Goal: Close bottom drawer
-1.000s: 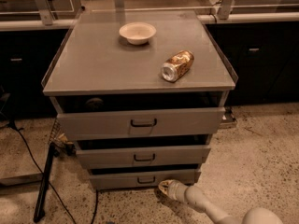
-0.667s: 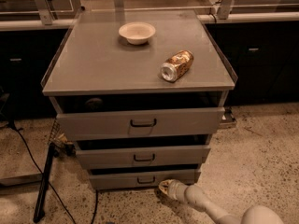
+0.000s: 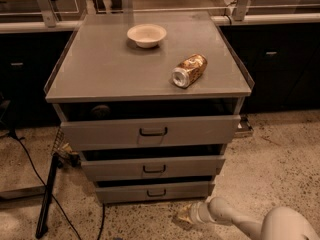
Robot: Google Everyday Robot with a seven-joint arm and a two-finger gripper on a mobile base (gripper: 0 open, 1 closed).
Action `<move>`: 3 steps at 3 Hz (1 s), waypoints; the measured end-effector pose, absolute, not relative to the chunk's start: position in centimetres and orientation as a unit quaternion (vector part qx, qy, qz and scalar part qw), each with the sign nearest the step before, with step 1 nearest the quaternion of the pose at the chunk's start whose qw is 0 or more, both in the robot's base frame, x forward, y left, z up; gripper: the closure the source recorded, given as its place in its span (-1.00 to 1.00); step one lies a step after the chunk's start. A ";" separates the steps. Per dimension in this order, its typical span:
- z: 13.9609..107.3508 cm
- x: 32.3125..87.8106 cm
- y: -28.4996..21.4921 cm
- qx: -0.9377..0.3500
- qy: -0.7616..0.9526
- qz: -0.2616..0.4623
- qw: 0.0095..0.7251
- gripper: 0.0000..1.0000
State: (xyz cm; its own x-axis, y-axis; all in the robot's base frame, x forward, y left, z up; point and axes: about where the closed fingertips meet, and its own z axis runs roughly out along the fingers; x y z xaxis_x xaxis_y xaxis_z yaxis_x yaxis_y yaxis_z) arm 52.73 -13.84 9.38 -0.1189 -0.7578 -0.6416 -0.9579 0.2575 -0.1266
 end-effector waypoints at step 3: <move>10.6 45.9 -14.5 -0.569 0.735 0.267 0.255 0.06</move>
Offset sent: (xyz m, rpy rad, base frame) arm -0.0521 -0.0117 0.0093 0.0741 0.1636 0.0177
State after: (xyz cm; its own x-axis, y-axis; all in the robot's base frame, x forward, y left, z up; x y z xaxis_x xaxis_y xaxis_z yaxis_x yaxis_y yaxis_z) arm 45.86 -14.49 10.58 -0.2223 -0.6996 -0.6791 -0.9724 0.2101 0.1019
